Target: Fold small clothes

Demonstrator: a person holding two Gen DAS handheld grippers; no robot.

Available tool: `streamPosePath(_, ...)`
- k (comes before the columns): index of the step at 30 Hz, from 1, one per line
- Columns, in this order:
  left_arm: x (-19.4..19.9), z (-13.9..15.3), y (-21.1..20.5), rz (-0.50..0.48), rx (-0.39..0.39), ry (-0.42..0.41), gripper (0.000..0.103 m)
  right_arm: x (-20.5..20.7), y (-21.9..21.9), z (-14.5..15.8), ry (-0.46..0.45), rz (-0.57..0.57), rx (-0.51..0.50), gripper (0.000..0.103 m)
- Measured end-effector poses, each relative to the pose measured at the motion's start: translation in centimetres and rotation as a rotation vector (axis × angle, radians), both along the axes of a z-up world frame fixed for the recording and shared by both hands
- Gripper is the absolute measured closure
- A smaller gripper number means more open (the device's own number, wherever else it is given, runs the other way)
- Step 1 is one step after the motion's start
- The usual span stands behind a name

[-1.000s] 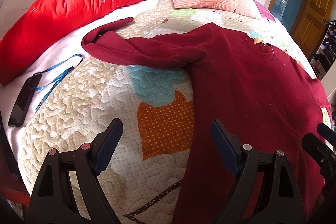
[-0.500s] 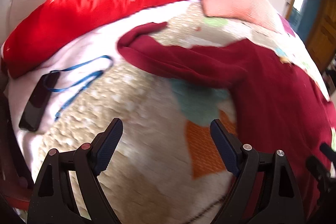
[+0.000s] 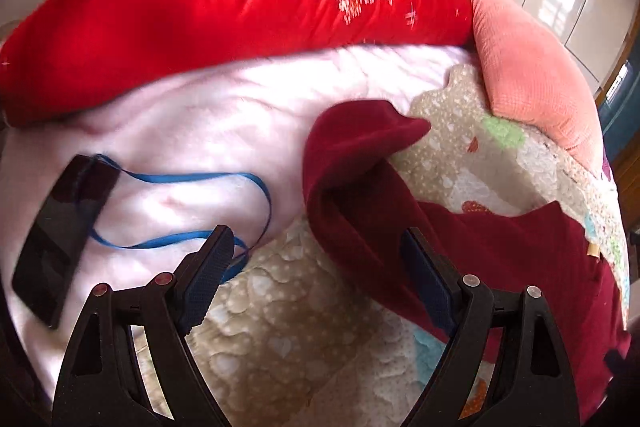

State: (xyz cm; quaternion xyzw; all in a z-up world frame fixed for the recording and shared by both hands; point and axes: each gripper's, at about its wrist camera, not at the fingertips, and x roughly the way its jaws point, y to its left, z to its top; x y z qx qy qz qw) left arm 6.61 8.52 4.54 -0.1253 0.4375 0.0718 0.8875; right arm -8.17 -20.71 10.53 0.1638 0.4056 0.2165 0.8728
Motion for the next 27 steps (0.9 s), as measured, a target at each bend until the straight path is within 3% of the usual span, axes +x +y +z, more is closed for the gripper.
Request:
streamPosePath(7, 0.5, -2.3, 1.1, -0.033, -0.034, 0.032, 0.018, 10.2, 7.6, -0.5, 0.102, 0.099, 0.105, 0.011)
streamPosePath(15, 0.5, -2.7, 1.5, -0.031, -0.007, 0.027, 0.017, 19.6, 16.5, -5.0, 0.273, 0.141, 0.221, 0.012)
streamPosePath(17, 0.7, -2.8, 1.5, -0.037, -0.012, 0.03, 0.017, 20.4, 17.6, -5.4, 0.265, 0.132, 0.22, 0.034)
streamPosePath(18, 0.9, -2.9, 1.6, -0.039, -0.017, 0.032, 0.017, 20.5, 17.7, -5.1, 0.237, 0.128, 0.191, 0.07)
streamPosePath(19, 1.0, -2.9, 1.6, -0.036, -0.024, 0.034, 0.016, 20.3, 17.4, -4.8, 0.219, 0.127, 0.178, 0.095)
streamPosePath(23, 0.7, -2.4, 0.9, -0.037, 0.003, 0.008, 0.017, 17.9, 13.4, -1.6, 0.114, 0.119, 0.213, 0.097)
streamPosePath(27, 0.0, -0.7, -1.6, -0.128, -0.013, -0.097, 0.017, 13.4, 5.7, 4.5, -0.058, 0.083, 0.202, 0.097)
